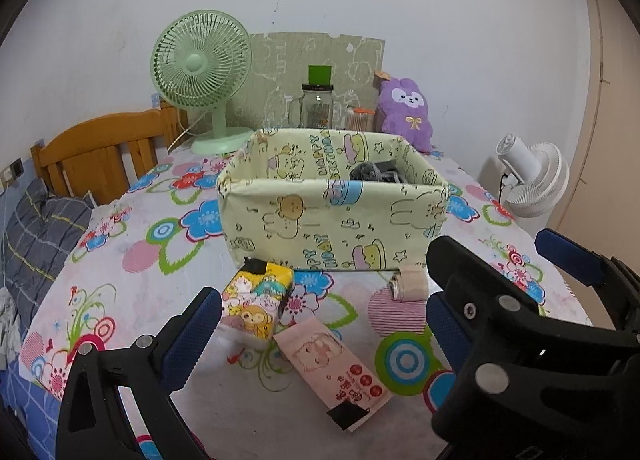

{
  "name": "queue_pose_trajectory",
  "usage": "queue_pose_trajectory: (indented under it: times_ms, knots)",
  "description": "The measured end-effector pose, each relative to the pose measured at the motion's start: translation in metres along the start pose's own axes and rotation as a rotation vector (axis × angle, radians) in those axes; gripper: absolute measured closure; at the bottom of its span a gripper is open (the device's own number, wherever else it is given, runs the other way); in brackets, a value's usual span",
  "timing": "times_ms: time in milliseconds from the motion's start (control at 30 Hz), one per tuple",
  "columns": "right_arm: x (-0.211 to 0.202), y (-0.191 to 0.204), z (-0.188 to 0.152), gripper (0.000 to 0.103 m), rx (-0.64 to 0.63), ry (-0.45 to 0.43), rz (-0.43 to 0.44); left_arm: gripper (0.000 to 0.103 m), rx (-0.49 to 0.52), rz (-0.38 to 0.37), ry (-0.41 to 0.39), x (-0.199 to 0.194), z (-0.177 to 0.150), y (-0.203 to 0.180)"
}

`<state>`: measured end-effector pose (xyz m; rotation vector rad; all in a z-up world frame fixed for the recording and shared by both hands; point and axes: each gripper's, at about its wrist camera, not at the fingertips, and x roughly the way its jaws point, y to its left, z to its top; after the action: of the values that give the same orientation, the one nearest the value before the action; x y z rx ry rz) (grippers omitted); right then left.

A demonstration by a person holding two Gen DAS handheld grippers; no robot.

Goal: Organize soft objects
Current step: 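Reach the left tool to the pink wipes pack while the right reaches the white plastic bundle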

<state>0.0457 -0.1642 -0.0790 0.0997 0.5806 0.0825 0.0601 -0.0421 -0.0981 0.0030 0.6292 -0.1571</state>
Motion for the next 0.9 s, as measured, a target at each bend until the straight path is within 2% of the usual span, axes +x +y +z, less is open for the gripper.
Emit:
queue_pose_trajectory:
  times_ms: [533,900]
  knots:
    - [0.025,0.003,-0.030,0.005,0.028,0.074,0.009,0.000,-0.048,0.040,0.089,0.024,-0.030,0.011]
    - [0.048,-0.007,-0.041,0.005,0.047,0.133,-0.006,0.001,-0.052,0.015,0.166,0.046,-0.041,0.001]
